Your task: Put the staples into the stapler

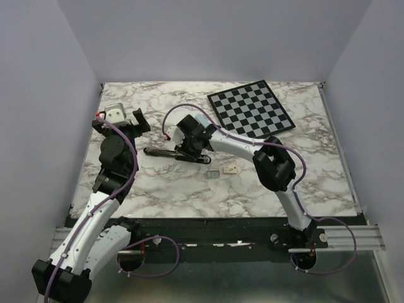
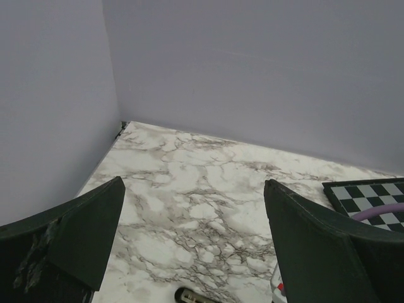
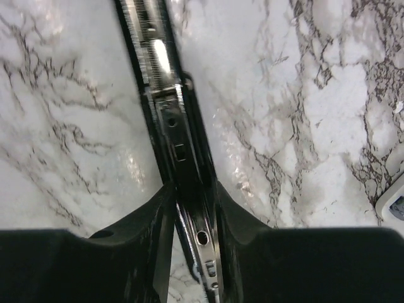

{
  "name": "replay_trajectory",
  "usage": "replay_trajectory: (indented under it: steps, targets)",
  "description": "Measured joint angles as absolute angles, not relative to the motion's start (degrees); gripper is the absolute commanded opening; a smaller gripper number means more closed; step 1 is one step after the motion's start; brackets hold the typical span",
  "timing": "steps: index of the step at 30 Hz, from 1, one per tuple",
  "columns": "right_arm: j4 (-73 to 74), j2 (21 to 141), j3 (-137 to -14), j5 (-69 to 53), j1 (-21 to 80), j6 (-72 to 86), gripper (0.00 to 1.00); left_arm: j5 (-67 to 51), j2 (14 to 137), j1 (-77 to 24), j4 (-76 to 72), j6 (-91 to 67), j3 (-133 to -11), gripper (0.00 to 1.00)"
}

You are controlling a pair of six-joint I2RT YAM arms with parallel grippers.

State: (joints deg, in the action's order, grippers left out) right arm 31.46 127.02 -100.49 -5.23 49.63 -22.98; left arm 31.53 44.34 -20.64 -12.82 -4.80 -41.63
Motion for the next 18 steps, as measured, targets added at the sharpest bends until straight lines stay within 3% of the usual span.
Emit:
replay_trajectory:
  steps: [8, 18]
  targets:
    - [33.4, 132.8, -111.4, -5.3, 50.0, -12.0, 0.24, 31.3, 44.4, -18.4, -12.8, -6.1, -41.5, 0.99]
    - [32.2, 129.6, -104.9, 1.6, 56.0, 8.3, 0.23, 30.8, 44.4, -17.2, -12.8, -7.6, -41.5, 0.99]
